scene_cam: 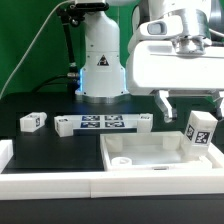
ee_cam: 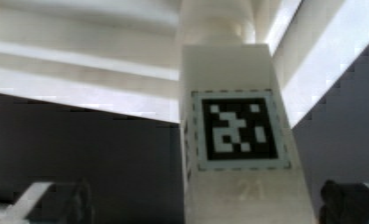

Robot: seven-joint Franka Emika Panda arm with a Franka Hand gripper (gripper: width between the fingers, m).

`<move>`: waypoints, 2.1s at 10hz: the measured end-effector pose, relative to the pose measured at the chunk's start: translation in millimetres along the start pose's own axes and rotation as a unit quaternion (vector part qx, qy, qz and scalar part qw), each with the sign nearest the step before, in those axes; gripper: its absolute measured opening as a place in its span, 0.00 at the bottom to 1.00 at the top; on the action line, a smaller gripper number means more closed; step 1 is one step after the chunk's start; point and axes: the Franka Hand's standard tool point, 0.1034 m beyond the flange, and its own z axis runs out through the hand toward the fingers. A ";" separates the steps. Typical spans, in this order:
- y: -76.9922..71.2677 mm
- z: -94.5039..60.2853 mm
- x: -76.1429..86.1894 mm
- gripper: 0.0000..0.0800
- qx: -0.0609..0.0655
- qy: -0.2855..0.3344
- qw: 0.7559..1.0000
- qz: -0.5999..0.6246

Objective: Assemble one leg

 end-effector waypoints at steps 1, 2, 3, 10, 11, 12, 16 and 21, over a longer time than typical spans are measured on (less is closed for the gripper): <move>-0.7 1.0 -1.8 0.81 0.001 -0.006 1.000 0.000; -2.6 2.2 -3.3 0.81 0.005 -0.023 1.000 0.000; -2.1 2.9 -3.0 0.81 0.005 -0.024 1.000 0.001; -4.7 3.5 -1.6 0.81 0.047 -0.324 0.945 0.006; -2.6 7.6 6.4 0.81 0.047 -0.332 0.942 0.003; -1.5 9.4 7.5 0.81 0.045 -0.321 0.946 0.003; -1.0 10.6 5.6 0.36 0.044 -0.319 0.947 0.003; 1.9 9.9 4.4 0.36 0.028 -0.301 0.951 0.059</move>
Offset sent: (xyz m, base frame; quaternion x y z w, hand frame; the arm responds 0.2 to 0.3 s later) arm 0.0088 -0.0059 -0.0095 -0.0065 -0.0742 -0.0050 0.9972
